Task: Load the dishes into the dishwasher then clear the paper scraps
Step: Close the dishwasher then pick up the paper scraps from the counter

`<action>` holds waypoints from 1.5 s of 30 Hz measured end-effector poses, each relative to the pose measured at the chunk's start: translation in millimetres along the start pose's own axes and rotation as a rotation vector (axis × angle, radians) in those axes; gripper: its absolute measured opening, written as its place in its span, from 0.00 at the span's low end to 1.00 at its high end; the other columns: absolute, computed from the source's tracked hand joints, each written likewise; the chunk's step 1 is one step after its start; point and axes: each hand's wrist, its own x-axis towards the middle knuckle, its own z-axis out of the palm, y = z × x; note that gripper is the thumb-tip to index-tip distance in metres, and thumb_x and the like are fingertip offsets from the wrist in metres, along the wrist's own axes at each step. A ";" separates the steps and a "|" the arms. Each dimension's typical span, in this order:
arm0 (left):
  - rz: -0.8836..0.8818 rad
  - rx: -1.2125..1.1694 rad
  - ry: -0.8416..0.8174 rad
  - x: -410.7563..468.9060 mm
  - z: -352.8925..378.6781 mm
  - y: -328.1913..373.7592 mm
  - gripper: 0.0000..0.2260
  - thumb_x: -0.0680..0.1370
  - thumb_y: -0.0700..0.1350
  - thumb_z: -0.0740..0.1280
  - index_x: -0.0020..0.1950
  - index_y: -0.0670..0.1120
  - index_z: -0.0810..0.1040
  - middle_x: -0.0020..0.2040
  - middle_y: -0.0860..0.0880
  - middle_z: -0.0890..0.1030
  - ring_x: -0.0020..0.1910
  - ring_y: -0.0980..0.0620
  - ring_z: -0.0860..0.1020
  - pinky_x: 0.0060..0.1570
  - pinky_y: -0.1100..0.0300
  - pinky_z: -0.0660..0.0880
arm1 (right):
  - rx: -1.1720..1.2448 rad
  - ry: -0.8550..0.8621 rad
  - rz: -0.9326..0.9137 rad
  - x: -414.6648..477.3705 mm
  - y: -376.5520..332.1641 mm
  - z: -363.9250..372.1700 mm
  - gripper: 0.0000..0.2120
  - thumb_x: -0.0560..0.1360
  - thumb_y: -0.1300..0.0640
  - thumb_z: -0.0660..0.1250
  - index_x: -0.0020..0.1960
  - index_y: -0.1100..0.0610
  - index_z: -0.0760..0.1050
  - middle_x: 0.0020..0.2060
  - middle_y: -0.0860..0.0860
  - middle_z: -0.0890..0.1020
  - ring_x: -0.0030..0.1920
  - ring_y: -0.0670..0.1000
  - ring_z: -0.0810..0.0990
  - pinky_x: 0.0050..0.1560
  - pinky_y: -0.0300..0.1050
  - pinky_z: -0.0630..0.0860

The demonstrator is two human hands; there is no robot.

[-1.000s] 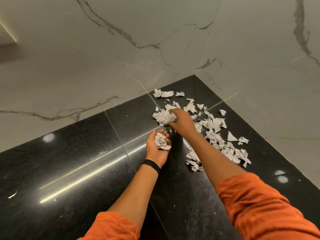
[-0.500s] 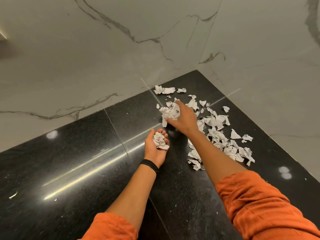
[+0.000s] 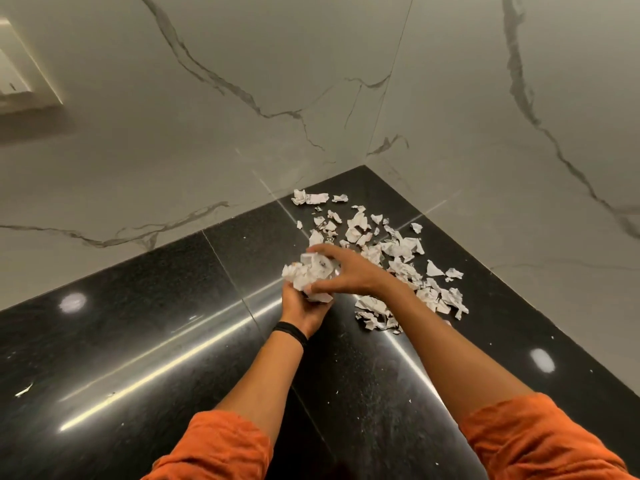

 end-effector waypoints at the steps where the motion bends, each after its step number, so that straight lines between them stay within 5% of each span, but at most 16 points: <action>1: -0.028 0.012 -0.018 -4.3 -1.3 -0.7 0.21 0.82 0.58 0.59 0.62 0.45 0.80 0.60 0.42 0.82 0.61 0.44 0.79 0.71 0.48 0.68 | -0.001 -0.035 0.004 -2.5 0.2 5.0 0.36 0.69 0.50 0.80 0.73 0.49 0.69 0.62 0.49 0.78 0.59 0.48 0.79 0.63 0.46 0.78; 7: -0.096 0.070 -0.111 -14.2 -8.1 4.3 0.28 0.79 0.63 0.64 0.69 0.43 0.76 0.65 0.40 0.79 0.67 0.42 0.75 0.74 0.44 0.65 | 0.046 -0.088 0.015 -4.2 1.4 13.9 0.37 0.69 0.53 0.80 0.74 0.49 0.69 0.62 0.49 0.78 0.61 0.48 0.79 0.65 0.46 0.76; 11: -0.059 0.073 -0.155 -13.8 -11.3 8.7 0.27 0.78 0.61 0.66 0.70 0.44 0.76 0.63 0.42 0.80 0.60 0.45 0.80 0.62 0.49 0.76 | 0.076 -0.113 0.012 4.3 0.4 9.9 0.41 0.67 0.47 0.81 0.76 0.46 0.67 0.65 0.46 0.76 0.63 0.46 0.77 0.64 0.42 0.75; 15: -0.044 0.014 -0.183 -6.6 -12.2 17.2 0.22 0.78 0.57 0.69 0.65 0.45 0.78 0.60 0.43 0.80 0.54 0.45 0.81 0.53 0.51 0.80 | 0.135 -0.024 0.037 20.2 -6.7 2.8 0.32 0.76 0.35 0.68 0.75 0.44 0.67 0.71 0.48 0.73 0.69 0.48 0.72 0.66 0.48 0.72; 18: -0.075 -0.028 -0.194 1.4 -16.5 24.1 0.22 0.77 0.55 0.72 0.67 0.45 0.77 0.60 0.42 0.78 0.55 0.43 0.79 0.51 0.51 0.80 | 0.172 0.142 0.043 38.3 0.8 -0.3 0.26 0.78 0.31 0.60 0.68 0.46 0.74 0.60 0.44 0.80 0.60 0.45 0.77 0.58 0.44 0.73; 20: -0.073 -0.057 -0.181 8.6 -20.7 28.6 0.24 0.76 0.55 0.72 0.69 0.45 0.76 0.61 0.41 0.77 0.55 0.43 0.78 0.52 0.51 0.80 | 0.087 0.254 0.075 55.3 15.4 -0.6 0.25 0.78 0.33 0.62 0.66 0.49 0.76 0.56 0.45 0.81 0.56 0.45 0.79 0.56 0.46 0.75; 24: -0.067 -0.072 -0.166 19.3 -26.5 36.4 0.22 0.78 0.56 0.70 0.65 0.43 0.78 0.61 0.40 0.78 0.52 0.43 0.80 0.51 0.52 0.79 | -0.356 0.228 0.132 92.7 45.5 1.4 0.33 0.72 0.41 0.75 0.73 0.49 0.69 0.68 0.49 0.77 0.67 0.53 0.75 0.66 0.58 0.72; 28: -0.039 -0.065 -0.147 29.5 -29.0 42.9 0.27 0.77 0.56 0.71 0.72 0.46 0.72 0.64 0.40 0.75 0.51 0.42 0.81 0.52 0.52 0.78 | -0.580 0.170 0.134 114.5 60.0 12.8 0.36 0.73 0.40 0.71 0.77 0.48 0.65 0.73 0.48 0.72 0.73 0.55 0.68 0.70 0.59 0.63; 35: -0.033 -0.024 -0.117 39.4 -28.6 39.4 0.28 0.78 0.57 0.69 0.73 0.44 0.72 0.61 0.41 0.79 0.53 0.44 0.81 0.53 0.52 0.78 | -0.704 0.331 -0.053 99.9 77.3 31.6 0.13 0.79 0.47 0.66 0.62 0.46 0.80 0.58 0.44 0.82 0.64 0.51 0.73 0.61 0.50 0.59; 39: -0.006 0.006 -0.110 36.2 -24.8 35.7 0.28 0.76 0.56 0.71 0.73 0.45 0.73 0.64 0.41 0.76 0.50 0.44 0.81 0.53 0.52 0.78 | -0.497 0.493 -0.045 82.0 75.1 36.3 0.09 0.79 0.48 0.67 0.54 0.47 0.84 0.52 0.43 0.85 0.60 0.50 0.75 0.58 0.50 0.60; 43: 0.000 0.018 -0.124 28.5 -20.2 29.8 0.16 0.76 0.53 0.72 0.58 0.45 0.81 0.55 0.44 0.80 0.50 0.45 0.80 0.51 0.52 0.79 | -0.132 0.680 -0.063 65.9 56.2 25.2 0.07 0.76 0.52 0.70 0.54 0.48 0.83 0.47 0.42 0.84 0.52 0.47 0.77 0.55 0.55 0.74; 45: 0.011 0.046 -0.128 22.8 -15.5 26.5 0.14 0.76 0.53 0.73 0.56 0.47 0.82 0.53 0.44 0.80 0.49 0.46 0.80 0.48 0.53 0.80 | -0.023 0.702 -0.114 55.9 42.5 20.7 0.07 0.77 0.54 0.70 0.55 0.50 0.82 0.46 0.41 0.82 0.49 0.44 0.75 0.51 0.49 0.76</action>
